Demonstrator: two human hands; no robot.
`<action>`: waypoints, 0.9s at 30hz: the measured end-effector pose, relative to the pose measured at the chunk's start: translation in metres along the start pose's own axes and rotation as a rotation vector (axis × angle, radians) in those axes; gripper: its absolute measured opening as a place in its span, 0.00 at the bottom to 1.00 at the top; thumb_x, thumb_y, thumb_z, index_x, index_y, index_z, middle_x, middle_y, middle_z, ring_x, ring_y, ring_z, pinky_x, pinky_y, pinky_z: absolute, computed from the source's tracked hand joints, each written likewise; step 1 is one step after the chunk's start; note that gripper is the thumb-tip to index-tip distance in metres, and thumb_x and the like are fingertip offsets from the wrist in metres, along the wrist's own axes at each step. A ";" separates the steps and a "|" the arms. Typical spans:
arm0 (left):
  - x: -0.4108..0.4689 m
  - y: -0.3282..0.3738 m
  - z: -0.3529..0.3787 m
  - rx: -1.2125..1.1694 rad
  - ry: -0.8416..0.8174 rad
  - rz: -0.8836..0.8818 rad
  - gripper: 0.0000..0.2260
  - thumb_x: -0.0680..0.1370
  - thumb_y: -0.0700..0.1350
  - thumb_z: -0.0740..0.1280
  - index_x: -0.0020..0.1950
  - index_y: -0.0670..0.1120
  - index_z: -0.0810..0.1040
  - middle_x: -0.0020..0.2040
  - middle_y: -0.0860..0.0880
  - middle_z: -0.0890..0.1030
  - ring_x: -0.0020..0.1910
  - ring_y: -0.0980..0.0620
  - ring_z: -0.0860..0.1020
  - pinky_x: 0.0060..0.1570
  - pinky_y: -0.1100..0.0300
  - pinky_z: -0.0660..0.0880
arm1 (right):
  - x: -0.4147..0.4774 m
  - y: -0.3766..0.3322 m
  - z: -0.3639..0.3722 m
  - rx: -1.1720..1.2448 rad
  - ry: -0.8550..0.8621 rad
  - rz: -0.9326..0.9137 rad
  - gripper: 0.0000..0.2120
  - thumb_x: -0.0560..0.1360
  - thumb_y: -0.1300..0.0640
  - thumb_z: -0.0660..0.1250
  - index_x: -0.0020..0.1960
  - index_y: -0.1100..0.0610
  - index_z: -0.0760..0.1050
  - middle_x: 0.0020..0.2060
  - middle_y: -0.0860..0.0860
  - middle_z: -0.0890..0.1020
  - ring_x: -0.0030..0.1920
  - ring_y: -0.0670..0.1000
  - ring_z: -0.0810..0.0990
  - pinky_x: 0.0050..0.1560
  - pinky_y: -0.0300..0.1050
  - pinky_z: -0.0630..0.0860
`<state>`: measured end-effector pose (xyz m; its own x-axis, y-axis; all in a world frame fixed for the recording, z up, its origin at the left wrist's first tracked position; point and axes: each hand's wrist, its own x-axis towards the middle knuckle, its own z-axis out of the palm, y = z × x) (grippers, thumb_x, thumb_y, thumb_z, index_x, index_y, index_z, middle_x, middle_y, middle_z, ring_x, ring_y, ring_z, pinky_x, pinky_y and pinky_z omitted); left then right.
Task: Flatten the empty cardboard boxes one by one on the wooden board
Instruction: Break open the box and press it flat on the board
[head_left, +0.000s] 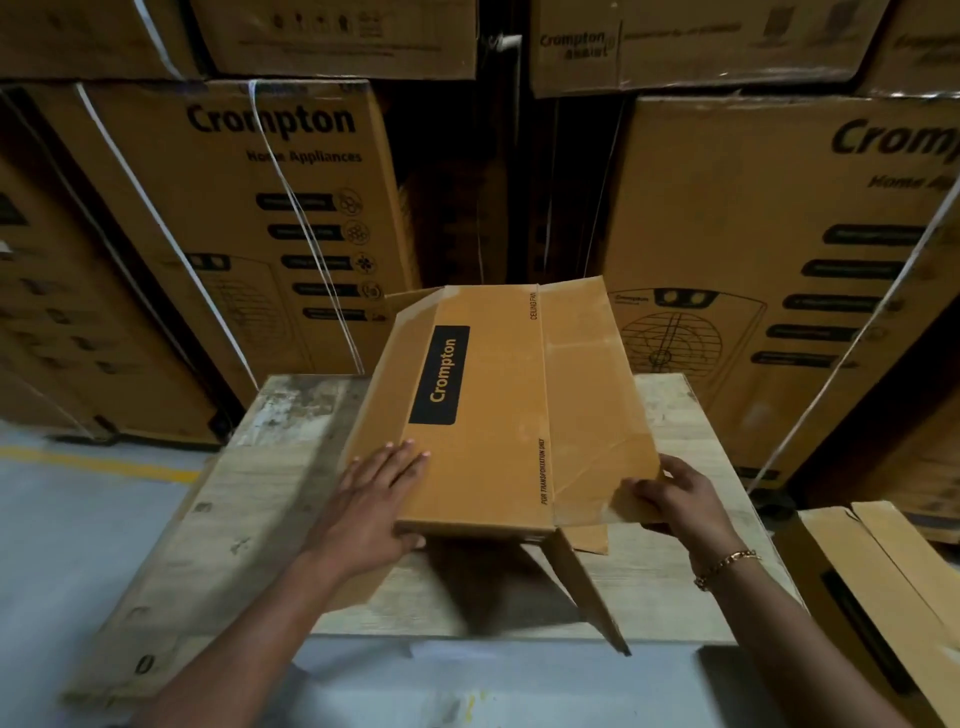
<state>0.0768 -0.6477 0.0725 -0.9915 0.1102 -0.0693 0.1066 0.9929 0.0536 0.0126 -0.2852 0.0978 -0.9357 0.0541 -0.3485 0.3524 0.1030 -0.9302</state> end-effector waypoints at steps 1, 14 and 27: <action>-0.003 -0.009 0.001 0.004 0.009 -0.027 0.48 0.73 0.67 0.67 0.79 0.59 0.36 0.78 0.58 0.35 0.80 0.53 0.42 0.76 0.52 0.44 | 0.002 0.003 0.001 -0.072 0.020 -0.006 0.22 0.76 0.61 0.70 0.69 0.57 0.71 0.55 0.55 0.81 0.52 0.55 0.80 0.44 0.49 0.80; -0.008 -0.031 0.014 -0.012 0.075 0.103 0.41 0.76 0.65 0.64 0.81 0.54 0.47 0.81 0.48 0.52 0.79 0.50 0.57 0.74 0.53 0.58 | -0.030 0.043 0.097 -1.434 -0.051 -0.585 0.45 0.76 0.45 0.65 0.78 0.43 0.35 0.77 0.44 0.39 0.80 0.53 0.48 0.75 0.52 0.55; -0.065 -0.054 0.100 0.075 -0.064 0.267 0.35 0.56 0.41 0.78 0.64 0.53 0.80 0.61 0.53 0.82 0.58 0.53 0.82 0.47 0.56 0.80 | -0.072 0.128 0.103 -1.440 -0.180 -0.480 0.34 0.75 0.60 0.60 0.79 0.43 0.57 0.76 0.42 0.63 0.75 0.50 0.66 0.63 0.51 0.74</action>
<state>0.1429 -0.7043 -0.0260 -0.9210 0.3689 -0.1250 0.3712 0.9285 0.0047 0.1237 -0.3779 -0.0077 -0.9140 -0.3711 -0.1642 -0.3602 0.9282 -0.0930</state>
